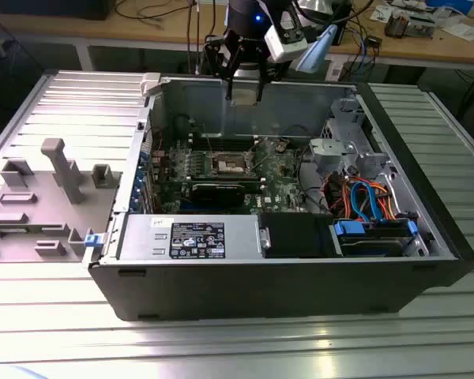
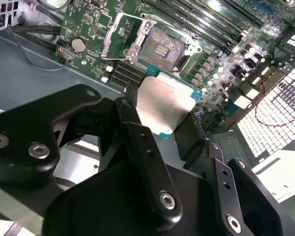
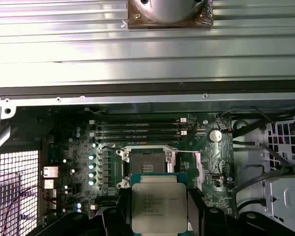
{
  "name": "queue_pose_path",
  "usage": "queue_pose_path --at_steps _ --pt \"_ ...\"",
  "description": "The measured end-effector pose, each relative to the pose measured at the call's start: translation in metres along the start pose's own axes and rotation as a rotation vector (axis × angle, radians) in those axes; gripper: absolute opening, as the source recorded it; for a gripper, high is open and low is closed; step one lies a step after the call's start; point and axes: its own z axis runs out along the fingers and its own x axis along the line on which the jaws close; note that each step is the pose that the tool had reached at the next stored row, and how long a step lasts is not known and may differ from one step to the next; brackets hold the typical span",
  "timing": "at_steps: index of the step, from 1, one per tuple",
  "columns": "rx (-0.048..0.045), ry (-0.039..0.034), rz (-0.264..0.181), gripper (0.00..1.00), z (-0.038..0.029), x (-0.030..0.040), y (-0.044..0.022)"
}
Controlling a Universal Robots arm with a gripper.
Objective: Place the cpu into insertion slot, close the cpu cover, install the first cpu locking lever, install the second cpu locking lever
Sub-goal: 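Place the cpu into insertion slot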
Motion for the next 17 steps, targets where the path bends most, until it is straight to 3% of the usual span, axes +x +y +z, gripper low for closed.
queue_pose_path --at_steps 6,11,17 --pt "-0.0001 -0.0003 0.004 0.54 0.0 0.0 0.0" --pt "-0.0009 -0.004 0.045 0.54 0.0002 0.0 0.0" --pt "-0.0011 -0.005 0.055 0.54 0.0002 0.0 0.0"
